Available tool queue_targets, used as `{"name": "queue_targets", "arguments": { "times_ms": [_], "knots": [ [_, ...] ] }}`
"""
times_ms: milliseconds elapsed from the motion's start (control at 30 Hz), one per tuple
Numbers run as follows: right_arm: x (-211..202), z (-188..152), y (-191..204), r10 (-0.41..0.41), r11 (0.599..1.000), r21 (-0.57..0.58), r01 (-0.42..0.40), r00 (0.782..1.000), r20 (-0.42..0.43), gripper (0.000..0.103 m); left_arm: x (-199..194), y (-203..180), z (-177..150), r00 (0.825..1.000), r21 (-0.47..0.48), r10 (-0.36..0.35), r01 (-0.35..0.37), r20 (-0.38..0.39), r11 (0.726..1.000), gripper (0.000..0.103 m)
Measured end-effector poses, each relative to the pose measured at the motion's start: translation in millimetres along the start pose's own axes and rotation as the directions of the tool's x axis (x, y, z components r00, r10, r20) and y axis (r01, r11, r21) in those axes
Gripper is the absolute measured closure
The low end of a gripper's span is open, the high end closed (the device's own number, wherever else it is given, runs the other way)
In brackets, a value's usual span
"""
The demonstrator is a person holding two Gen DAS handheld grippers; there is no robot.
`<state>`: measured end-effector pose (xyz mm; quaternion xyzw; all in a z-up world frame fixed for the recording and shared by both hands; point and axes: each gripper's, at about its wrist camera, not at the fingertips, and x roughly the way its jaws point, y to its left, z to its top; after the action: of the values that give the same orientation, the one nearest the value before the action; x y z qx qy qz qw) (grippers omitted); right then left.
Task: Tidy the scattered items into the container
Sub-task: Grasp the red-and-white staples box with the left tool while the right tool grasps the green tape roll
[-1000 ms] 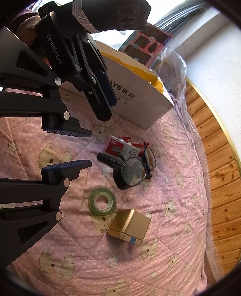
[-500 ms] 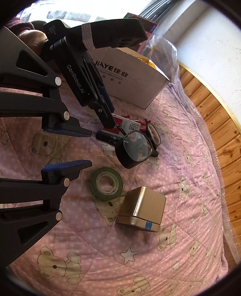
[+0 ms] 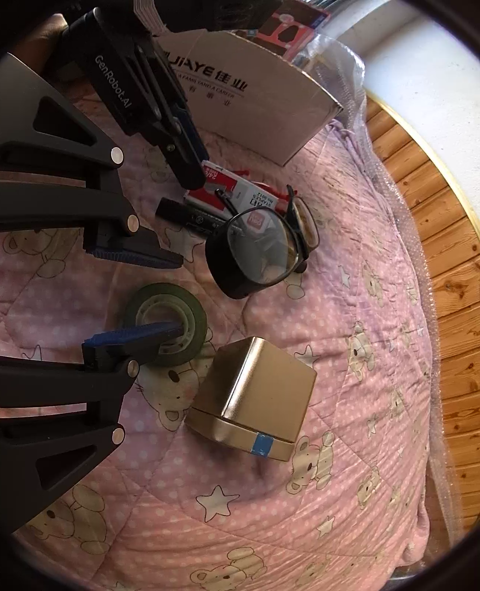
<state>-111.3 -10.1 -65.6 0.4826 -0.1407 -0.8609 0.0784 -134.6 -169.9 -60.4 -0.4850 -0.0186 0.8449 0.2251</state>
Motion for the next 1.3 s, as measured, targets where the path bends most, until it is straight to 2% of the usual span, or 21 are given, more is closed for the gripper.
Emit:
{"name": "queue_targets", "arguments": {
  "times_ms": [33, 67, 100, 200, 367, 400, 467, 500, 533, 600, 633, 667, 700, 733, 833, 867, 933, 1067, 1133, 1300],
  "knots": [
    [0, 0, 1, -0.012, 1.000, -0.012, 0.012, 1.000, -0.002, 0.075, 0, 1, -1, 1.000, 0.000, 0.002, -0.002, -0.002, 1.000, 0.070],
    [1, 0, 2, -0.020, 1.000, -0.019, 0.020, 1.000, -0.010, 0.085, -1, 2, -2, 1.000, -0.001, 0.006, -0.006, 0.006, 1.000, 0.073],
    [1, 0, 2, -0.017, 1.000, -0.019, 0.017, 1.000, -0.021, 0.087, -3, 3, -2, 1.000, -0.004, 0.008, -0.008, 0.008, 1.000, 0.079],
    [-2, -2, 3, -0.004, 1.000, -0.010, 0.003, 0.999, -0.052, 0.088, -10, 7, -3, 1.000, -0.035, -0.009, 0.009, 0.008, 0.999, 0.089],
    [-17, -6, -1, 0.092, 0.993, 0.075, -0.086, 0.993, -0.072, 0.089, -26, 11, -9, 1.000, -0.086, -0.031, 0.031, 0.006, 0.996, 0.090],
    [-19, -7, 0, 0.094, 0.993, 0.076, -0.089, 0.993, -0.067, 0.089, -26, 11, -7, 1.000, -0.088, -0.025, 0.026, 0.015, 0.996, 0.088],
    [-22, -7, 1, 0.094, 0.993, 0.080, -0.089, 0.994, -0.056, 0.088, -24, 11, -1, 0.999, -0.088, -0.021, 0.024, 0.031, 0.996, 0.073],
    [-22, -6, 0, 0.090, 0.993, 0.082, -0.086, 0.995, -0.047, 0.087, -20, 10, 3, 0.999, -0.088, -0.015, 0.018, 0.037, 0.996, 0.059],
    [-21, -6, -1, 0.078, 0.994, 0.085, -0.074, 0.996, -0.045, 0.086, -16, 8, 6, 0.999, -0.082, -0.010, 0.013, 0.040, 0.997, 0.050],
    [-19, -6, -4, 0.060, 0.995, 0.088, -0.056, 0.997, -0.046, 0.083, -1, 2, 12, 1.000, -0.036, 0.016, -0.016, 0.015, 0.999, 0.047],
    [-16, -6, -6, 0.058, 0.995, 0.090, -0.053, 0.997, -0.051, 0.078, 5, 1, 13, 0.999, -0.024, 0.040, -0.040, 0.005, 0.999, 0.047],
    [-14, -6, -8, 0.057, 0.995, 0.089, -0.052, 0.997, -0.058, 0.076, 11, 1, 15, 0.999, -0.026, 0.034, -0.034, 0.001, 0.999, 0.047],
    [-11, -6, -8, 0.058, 0.995, 0.083, -0.053, 0.996, -0.062, 0.076, 16, 1, 16, 1.000, -0.031, 0.024, -0.024, 0.005, 0.999, 0.051],
    [-9, -6, -7, 0.057, 0.996, 0.071, -0.052, 0.996, -0.064, 0.076, 19, 0, 16, 0.999, -0.026, 0.042, -0.042, 0.012, 0.999, 0.062],
    [-5, -4, 0, 0.028, 0.999, 0.020, -0.027, 0.997, -0.074, 0.078, 16, -3, 13, 0.999, -0.010, 0.043, -0.043, 0.024, 0.999, 0.069],
    [-5, -5, 3, 0.019, 1.000, 0.005, -0.018, 0.997, -0.075, 0.086, 13, -2, 12, 0.999, -0.015, 0.043, -0.043, 0.026, 0.999, 0.070],
    [-6, -5, 7, 0.024, 1.000, -0.011, -0.025, 0.996, -0.080, 0.091, 4, 0, 8, 0.999, -0.024, 0.040, -0.040, 0.036, 0.999, 0.071],
    [-12, -6, 6, 0.053, 0.999, 0.006, -0.053, 0.995, -0.081, 0.092, -14, 4, -5, 0.999, -0.039, 0.034, -0.033, 0.009, 0.999, 0.072],
    [-18, -5, 5, 0.089, 0.996, 0.036, -0.087, 0.993, -0.081, 0.092, -20, 3, -10, 1.000, -0.028, 0.026, -0.026, -0.011, 0.999, 0.081],
    [-31, -7, 12, 0.135, 0.991, 0.036, -0.132, 0.988, -0.073, 0.093, -40, 3, -28, 0.999, -0.009, 0.045, -0.045, -0.020, 0.999, 0.080]
  ]
}}
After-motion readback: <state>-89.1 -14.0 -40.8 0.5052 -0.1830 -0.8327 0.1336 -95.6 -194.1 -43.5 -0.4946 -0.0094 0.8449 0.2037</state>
